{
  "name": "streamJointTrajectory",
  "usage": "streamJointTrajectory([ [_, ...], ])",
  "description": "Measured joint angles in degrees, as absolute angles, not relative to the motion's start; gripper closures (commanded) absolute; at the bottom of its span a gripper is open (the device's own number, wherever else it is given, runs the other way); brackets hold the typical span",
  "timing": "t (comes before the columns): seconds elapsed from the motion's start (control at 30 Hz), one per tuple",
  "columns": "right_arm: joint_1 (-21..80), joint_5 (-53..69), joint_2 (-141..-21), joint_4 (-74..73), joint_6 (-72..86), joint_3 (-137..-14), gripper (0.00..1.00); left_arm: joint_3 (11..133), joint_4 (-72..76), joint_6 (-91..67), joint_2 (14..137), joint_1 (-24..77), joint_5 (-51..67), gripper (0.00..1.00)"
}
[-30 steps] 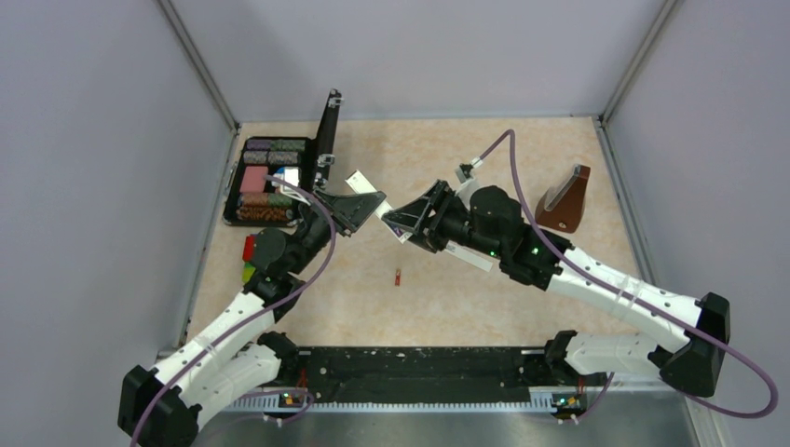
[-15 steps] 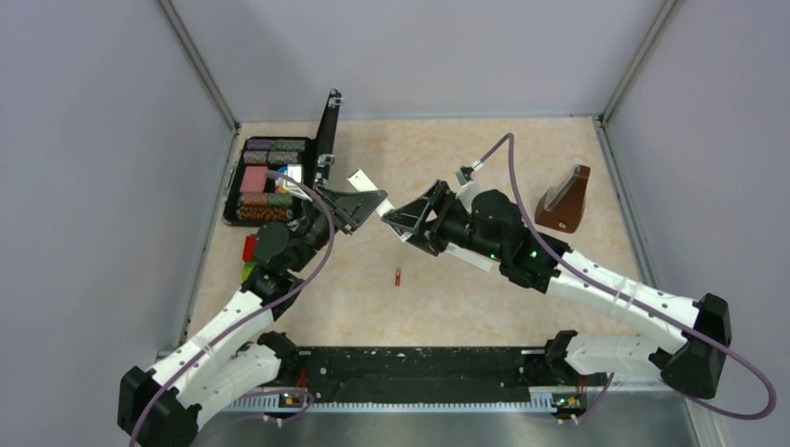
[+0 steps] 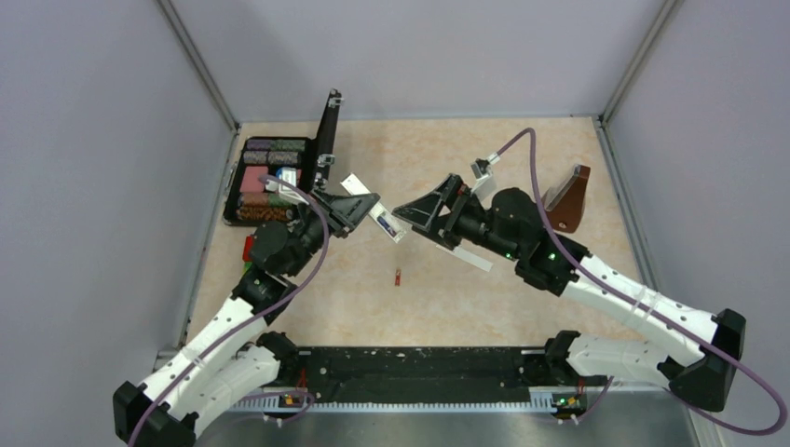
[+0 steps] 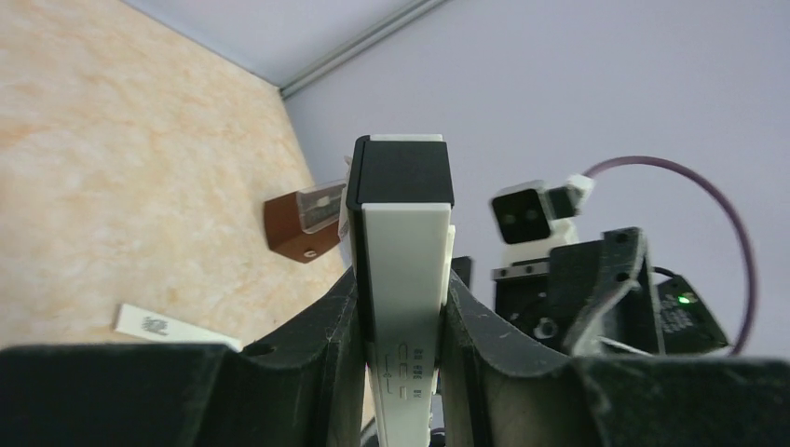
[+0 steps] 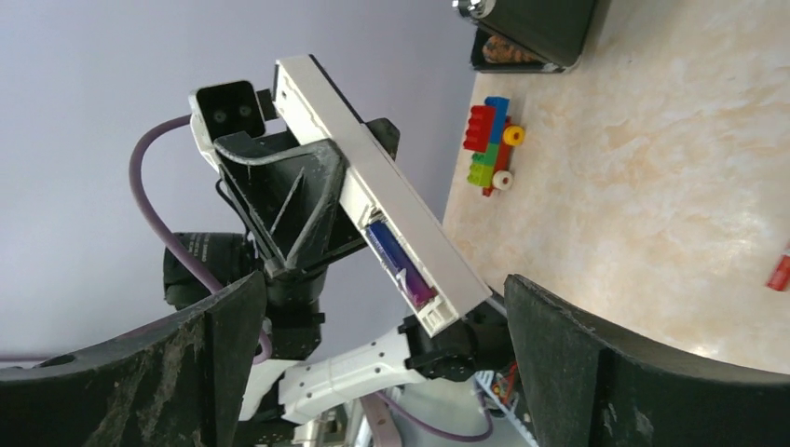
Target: Load the batteries into the remote control
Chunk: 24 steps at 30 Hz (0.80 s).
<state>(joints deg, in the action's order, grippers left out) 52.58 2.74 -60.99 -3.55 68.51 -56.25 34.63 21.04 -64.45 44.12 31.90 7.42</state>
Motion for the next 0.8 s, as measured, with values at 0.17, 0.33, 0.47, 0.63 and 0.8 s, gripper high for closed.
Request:
streamJointTrajectory([
  [0.17,52.4,-2.2,-57.1,-9.1,64.5,-56.2,0.33,34.6,12.8,-59.7,40.8,31.5,3.8,1.0],
  [0.33,52.3,-7.7,-57.5,-15.6,59.2,-56.2,0.44,34.6,2.6,-55.3,36.1,31.2,-2.1,1.0],
  [0.47,53.4,-9.9,-64.5,-19.6,54.9,-56.2,0.44,34.6,-7.2,-53.1,33.4,31.2,-7.6,1.0],
  [0.63,58.0,-11.0,-76.7,-21.3,51.0,-56.1,0.48,34.7,-17.5,-52.3,28.8,31.2,-14.8,1.0],
  [0.8,60.3,-10.8,-87.2,-21.1,48.8,-56.3,0.55,35.6,-22.9,-51.1,23.2,31.2,-20.1,1.0],
])
